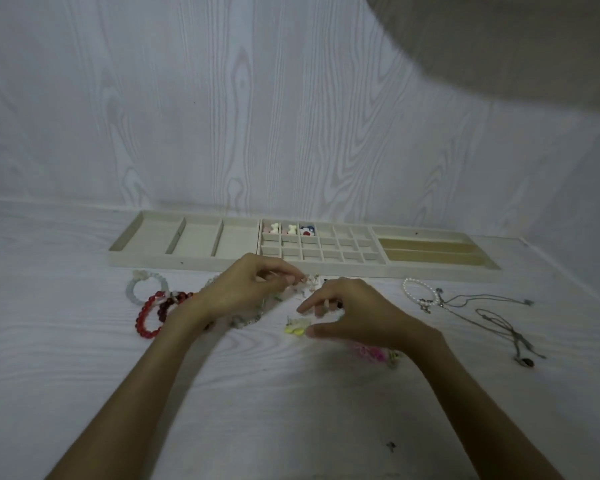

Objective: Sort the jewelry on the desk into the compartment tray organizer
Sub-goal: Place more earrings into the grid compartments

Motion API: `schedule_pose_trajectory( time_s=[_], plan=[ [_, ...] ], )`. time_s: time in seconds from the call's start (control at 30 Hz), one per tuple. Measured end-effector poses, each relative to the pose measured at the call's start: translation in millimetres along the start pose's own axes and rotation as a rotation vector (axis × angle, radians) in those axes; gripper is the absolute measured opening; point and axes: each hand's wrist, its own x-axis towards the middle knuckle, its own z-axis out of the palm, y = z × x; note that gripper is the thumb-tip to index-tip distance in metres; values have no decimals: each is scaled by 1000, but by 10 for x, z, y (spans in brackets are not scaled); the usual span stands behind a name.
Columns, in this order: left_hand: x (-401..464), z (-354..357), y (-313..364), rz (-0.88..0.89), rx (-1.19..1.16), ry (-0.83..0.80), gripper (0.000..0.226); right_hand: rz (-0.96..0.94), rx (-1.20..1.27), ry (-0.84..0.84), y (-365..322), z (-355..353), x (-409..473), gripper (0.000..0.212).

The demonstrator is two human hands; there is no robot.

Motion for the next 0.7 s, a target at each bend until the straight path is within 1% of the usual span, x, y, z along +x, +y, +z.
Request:
schedule_pose_trajectory(
  time_s=[0.07, 0.13, 0.2, 0.27, 0.37, 0.43, 0.5, 0.57, 0.63, 0.7],
  plan=[
    [-59, -68, -18, -9, -26, -30, 24, -13, -47, -10, -23, 85, 44, 30],
    [-105, -130, -45, -45, -72, -79, 36, 1, -41, 1, -41, 148, 88, 24],
    [-134, -172, -81, -86, -99, -110, 45, 41, -9, 33, -47, 183, 136, 20],
    [-130, -159, -78, -135, -105, -137, 45, 114, 73, 85, -31, 175, 142, 20],
    [-121, -117, -71, -116, -109, -192, 43, 233, 304, 173, -45, 168, 145, 21],
    [-104, -87, -60, -89, -148, -175, 41, 280, 444, 204, -87, 154, 135, 21],
    [-84, -76, -55, -64, -181, -108, 33, 303, 635, 204, -131, 125, 124, 23],
    [-73, -74, -53, -41, -197, -22, 27, 315, 840, 169, -175, 109, 120, 26],
    [-72, -66, -59, -26, -229, 30, 28, 349, 1014, 144, -223, 129, 127, 27],
    [-72, -56, -78, -40, -252, 66, 31, 416, 1150, 185, -252, 151, 149, 34]
  ],
)
